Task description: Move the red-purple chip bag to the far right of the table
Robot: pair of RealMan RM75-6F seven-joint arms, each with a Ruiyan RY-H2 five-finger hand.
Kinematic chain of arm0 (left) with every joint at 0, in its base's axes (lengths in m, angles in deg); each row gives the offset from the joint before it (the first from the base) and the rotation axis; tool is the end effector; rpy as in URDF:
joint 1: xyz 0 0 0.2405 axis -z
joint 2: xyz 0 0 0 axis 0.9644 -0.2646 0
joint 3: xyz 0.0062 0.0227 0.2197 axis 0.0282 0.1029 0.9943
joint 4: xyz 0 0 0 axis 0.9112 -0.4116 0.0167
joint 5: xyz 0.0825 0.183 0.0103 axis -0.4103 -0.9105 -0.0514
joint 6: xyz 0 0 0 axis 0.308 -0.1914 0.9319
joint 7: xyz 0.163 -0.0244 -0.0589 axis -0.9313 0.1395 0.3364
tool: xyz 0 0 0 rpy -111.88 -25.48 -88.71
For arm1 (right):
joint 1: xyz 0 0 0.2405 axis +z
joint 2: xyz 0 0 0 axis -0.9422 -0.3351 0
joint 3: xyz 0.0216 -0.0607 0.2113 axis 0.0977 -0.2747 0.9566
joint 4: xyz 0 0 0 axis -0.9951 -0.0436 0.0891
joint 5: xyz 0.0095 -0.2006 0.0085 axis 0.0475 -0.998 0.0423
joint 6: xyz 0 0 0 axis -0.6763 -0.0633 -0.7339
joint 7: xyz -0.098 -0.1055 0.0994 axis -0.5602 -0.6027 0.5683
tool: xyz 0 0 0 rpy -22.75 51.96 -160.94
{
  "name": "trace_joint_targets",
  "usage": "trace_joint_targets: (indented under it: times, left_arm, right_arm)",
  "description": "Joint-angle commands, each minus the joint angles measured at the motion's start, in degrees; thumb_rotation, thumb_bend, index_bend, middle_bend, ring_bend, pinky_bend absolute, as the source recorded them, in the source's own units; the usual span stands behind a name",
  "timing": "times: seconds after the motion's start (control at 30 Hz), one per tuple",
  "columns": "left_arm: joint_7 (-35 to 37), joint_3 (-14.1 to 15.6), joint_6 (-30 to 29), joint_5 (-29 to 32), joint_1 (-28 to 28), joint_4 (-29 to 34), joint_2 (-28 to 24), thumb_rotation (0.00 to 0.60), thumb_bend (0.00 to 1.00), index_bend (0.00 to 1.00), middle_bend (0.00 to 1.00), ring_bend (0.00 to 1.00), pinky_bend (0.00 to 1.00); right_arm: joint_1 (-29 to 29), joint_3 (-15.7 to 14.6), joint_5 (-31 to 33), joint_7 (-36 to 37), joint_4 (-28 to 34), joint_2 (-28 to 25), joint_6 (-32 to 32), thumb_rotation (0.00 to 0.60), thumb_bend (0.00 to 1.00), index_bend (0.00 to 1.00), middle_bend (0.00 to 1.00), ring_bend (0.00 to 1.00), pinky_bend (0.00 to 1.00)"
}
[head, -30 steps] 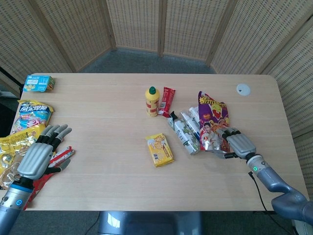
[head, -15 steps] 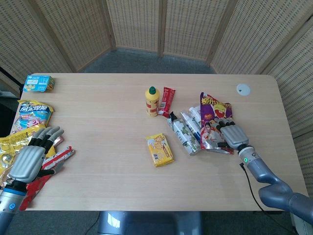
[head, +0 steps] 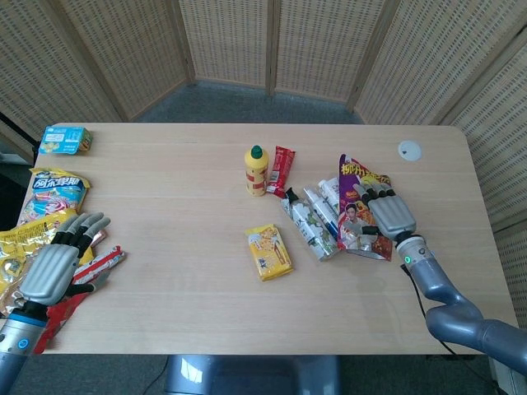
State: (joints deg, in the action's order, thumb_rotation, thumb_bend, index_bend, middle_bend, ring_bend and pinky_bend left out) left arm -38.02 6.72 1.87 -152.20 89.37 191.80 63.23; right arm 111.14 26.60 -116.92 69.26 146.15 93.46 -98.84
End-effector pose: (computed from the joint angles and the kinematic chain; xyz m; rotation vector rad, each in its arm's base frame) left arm -0.1972 0.2349 0.1272 -1.5763 -1.0682 -1.0122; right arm -0.2101 -0.3883 0.0546 1.7843 -0.9083 0.6666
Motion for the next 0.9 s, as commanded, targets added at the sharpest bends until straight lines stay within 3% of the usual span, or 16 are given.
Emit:
trace_joint_targets:
  times: [0.03, 0.17, 0.33, 0.7, 0.9]
  left_arm:
    - [0.3, -0.1, 0.0, 0.0, 0.1, -0.3, 0.1, 0.600, 0.33, 0.10, 0.00, 0.00, 0.00]
    - [0.8, -0.1, 0.1, -0.3, 0.2, -0.7, 0.4, 0.600, 0.33, 0.10, 0.00, 0.00, 0.00]
    - [1.4, 0.0, 0.1, -0.7, 0.2, -1.1, 0.5, 0.600, 0.33, 0.09, 0.00, 0.00, 0.00]
    - [2.8, 0.6, -0.7, -0.9, -0.7, -2.0, -0.2, 0.600, 0.32, 0.08, 0.00, 0.00, 0.00]
    - [2.6, 0.7, -0.9, -1.1, -0.9, -1.5, -0.6, 0.600, 0.32, 0.08, 0.00, 0.00, 0.00]
  right_arm:
    - [0.2, 0.9, 1.4, -1.8, 2.2, -1.6, -1.1, 0.000, 0.17, 0.00, 0.00, 0.00, 0.00]
    - [0.4, 0.4, 3.9, -4.4, 2.8, -1.1, -0.7, 0.000, 0.15, 0.00, 0.00, 0.00, 0.00]
    - [1.1, 0.4, 8.1, -8.5, 0.0, 3.4, -1.6, 0.000, 0.09, 0.00, 0.00, 0.00, 0.00]
    - [2.2, 0.8, 12.2, -12.1, -6.4, 10.0, -2.7, 0.034, 0.09, 0.00, 0.00, 0.00, 0.00]
    - [1.8, 0.4, 11.6, -10.5, -9.7, 11.6, -1.5, 0.271, 0.12, 0.00, 0.00, 0.00, 0.00]
